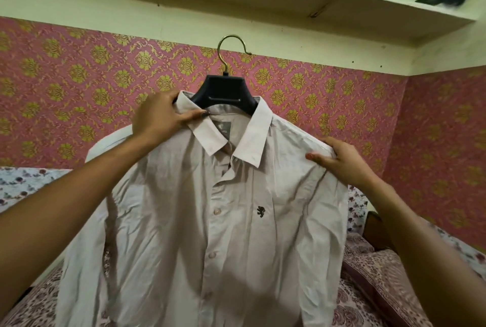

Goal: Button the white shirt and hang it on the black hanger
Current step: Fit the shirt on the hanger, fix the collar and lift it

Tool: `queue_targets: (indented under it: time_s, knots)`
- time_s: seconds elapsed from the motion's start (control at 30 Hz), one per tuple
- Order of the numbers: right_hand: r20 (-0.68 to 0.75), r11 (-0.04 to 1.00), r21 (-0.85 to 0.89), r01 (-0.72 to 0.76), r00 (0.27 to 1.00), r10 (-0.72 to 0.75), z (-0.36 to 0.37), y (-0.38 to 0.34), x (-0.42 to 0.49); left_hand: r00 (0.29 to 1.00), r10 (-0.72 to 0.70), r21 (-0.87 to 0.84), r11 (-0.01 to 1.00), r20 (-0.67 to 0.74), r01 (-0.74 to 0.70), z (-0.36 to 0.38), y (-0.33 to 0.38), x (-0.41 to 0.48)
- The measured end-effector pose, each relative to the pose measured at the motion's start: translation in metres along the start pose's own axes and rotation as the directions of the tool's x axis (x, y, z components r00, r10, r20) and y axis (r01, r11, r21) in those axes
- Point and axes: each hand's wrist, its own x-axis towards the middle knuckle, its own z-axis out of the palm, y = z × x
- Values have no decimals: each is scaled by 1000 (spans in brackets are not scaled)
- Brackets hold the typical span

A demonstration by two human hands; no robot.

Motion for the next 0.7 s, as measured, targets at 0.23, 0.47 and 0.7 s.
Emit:
queue_targets:
  time_s: [0.23, 0.47, 0.7]
  knots:
    - [134, 996, -70, 62, 990, -52, 7, -30, 13, 993, 84, -65, 995, 80, -79, 21, 9, -7]
    - [-37, 976, -156, 154, 986, -162, 22, -39, 25, 989, 140, 61, 989, -51, -137, 30, 19, -13]
    - [-32, 948, -301, 109, 992, -124, 5, -28, 27, 949, 152, -124, 985, 276, -122, 32, -5, -8]
